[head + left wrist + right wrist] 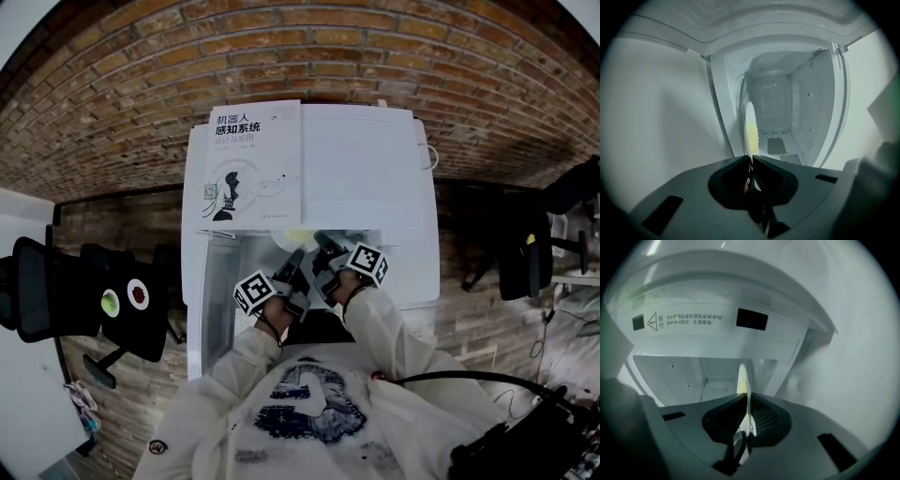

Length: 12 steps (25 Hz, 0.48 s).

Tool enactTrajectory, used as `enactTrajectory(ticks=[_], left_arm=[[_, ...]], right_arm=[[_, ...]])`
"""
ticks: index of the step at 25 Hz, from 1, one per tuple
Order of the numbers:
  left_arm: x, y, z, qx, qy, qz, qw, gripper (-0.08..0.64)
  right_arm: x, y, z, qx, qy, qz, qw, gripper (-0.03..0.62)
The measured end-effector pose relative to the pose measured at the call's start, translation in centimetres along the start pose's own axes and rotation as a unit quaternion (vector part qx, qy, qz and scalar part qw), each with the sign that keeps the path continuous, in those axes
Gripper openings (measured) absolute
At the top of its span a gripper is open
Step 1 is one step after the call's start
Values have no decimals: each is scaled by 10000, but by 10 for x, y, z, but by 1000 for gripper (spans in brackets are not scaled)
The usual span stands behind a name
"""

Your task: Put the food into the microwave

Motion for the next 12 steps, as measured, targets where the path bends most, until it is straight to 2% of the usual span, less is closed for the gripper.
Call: enactTrajectory(ticks=[6,12], left_arm=[[3,-1,-4,-4,168,-66,9998,29],[3,-2,-2,35,40,-43,10000,29]], right_arm=[[-3,0,0,-162,99,1,9998,34],[-9,6,0,-106,-32,186,9998,43]])
Point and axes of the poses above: the fingertips, and each gripper's own axes: x forward along the fingers, z to its left, y out of its underside, the point moved 5 cm from there along -x, backward along the fingers, and after that the axes turned 11 degrees about x, right-handed, at the moved point
